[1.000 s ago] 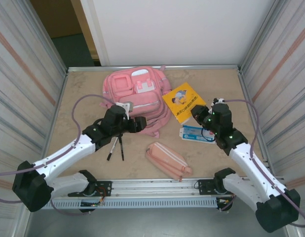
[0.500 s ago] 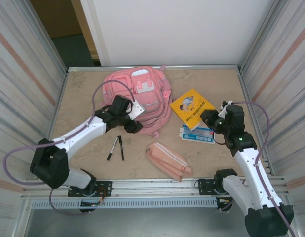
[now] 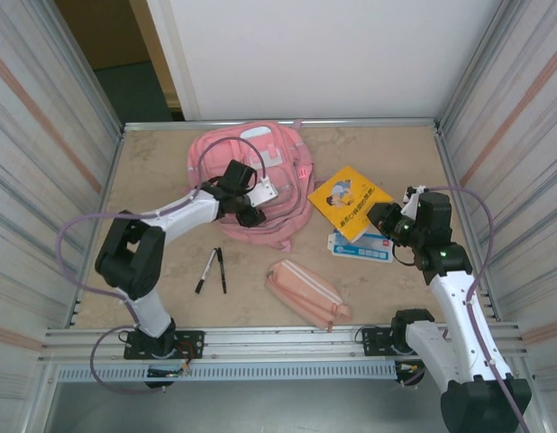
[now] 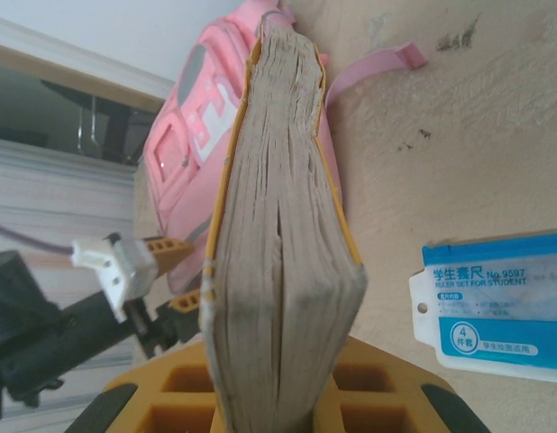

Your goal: Pack the student bag

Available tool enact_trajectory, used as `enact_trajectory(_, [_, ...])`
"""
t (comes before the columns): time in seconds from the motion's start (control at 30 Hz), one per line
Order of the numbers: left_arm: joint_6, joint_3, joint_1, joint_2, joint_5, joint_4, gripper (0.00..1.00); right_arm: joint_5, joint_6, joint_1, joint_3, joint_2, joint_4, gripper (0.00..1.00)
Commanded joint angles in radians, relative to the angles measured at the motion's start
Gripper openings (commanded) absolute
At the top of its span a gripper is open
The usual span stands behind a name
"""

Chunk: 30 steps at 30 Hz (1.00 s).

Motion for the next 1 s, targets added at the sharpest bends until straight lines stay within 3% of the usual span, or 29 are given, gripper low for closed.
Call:
enact_trajectory(0.0, [-0.001,0.067,-0.006,0.072,-0.141,0.073,0.54,-0.042,-0.017,-0.008,0.051,-0.025,0.051,0.00])
enact_trajectory(0.07, [-0.017,0.098,-0.013,0.111,-0.150,0.075,0.43,-0.040,-0.020,-0.008,0.050,-0.021,0.043,0.00])
enact_trajectory(0.2, [0.028,0.119,-0.047,0.147,-0.154,0.088,0.08,-0.044,-0.013,-0.008,0.034,-0.019,0.048,0.00])
enact_trajectory(0.27, [0.041,0.123,-0.066,0.135,-0.150,0.089,0.01,-0.055,-0.016,-0.008,0.041,-0.019,0.031,0.00])
enact_trajectory(0.53, [-0.087,0.371,-0.084,0.109,-0.027,-0.129,0.00,-0.116,-0.016,-0.016,0.030,-0.003,0.015,0.00])
enact_trajectory(0.73, [-0.355,0.667,-0.075,0.169,-0.090,-0.316,0.00,-0.199,0.021,-0.059,0.041,-0.010,-0.025,0.00])
enact_trajectory(0.97, [-0.561,0.775,-0.073,0.133,0.096,-0.330,0.00,-0.214,0.019,-0.085,0.042,-0.013,-0.058,0.00])
